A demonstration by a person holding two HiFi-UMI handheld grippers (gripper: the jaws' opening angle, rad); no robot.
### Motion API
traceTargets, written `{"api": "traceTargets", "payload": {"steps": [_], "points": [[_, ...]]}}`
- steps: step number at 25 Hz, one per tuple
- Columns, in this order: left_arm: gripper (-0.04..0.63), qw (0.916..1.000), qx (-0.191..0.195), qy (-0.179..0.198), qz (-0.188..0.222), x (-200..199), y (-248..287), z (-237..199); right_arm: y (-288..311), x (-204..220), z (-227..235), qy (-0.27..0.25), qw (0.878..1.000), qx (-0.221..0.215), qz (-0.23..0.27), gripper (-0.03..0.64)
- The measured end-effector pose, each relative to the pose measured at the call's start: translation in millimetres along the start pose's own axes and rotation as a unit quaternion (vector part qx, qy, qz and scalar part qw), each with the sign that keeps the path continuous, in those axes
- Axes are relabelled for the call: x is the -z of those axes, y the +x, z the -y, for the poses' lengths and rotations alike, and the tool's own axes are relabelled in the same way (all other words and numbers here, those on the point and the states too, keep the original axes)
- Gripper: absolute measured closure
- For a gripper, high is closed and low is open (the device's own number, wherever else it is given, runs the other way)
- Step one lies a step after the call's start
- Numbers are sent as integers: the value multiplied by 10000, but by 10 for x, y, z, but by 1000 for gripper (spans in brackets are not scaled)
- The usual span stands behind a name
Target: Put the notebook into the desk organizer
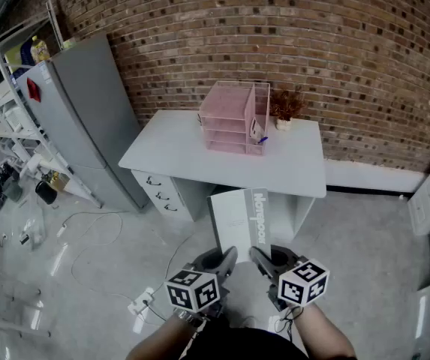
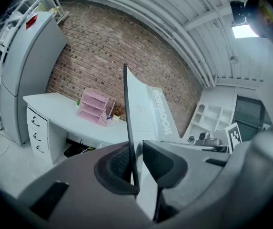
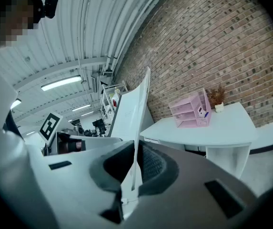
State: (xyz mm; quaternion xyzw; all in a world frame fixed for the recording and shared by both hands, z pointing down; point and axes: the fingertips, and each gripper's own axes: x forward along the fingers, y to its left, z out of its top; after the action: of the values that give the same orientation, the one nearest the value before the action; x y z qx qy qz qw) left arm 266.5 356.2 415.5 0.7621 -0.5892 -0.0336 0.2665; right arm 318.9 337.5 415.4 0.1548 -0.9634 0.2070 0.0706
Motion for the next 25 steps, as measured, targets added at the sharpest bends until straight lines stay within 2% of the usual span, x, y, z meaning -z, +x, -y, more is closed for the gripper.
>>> {"api": "traceTargets", "payload": {"steps": [13,25], "points": [[548,10000,35,-91,13,-64,3,-137,141,-31,-6,-39,10000,-6,11,589],[548,9999,16,-139,13,-233,37,-572,614,-90,28,55,9999,-34,-102,591]]}}
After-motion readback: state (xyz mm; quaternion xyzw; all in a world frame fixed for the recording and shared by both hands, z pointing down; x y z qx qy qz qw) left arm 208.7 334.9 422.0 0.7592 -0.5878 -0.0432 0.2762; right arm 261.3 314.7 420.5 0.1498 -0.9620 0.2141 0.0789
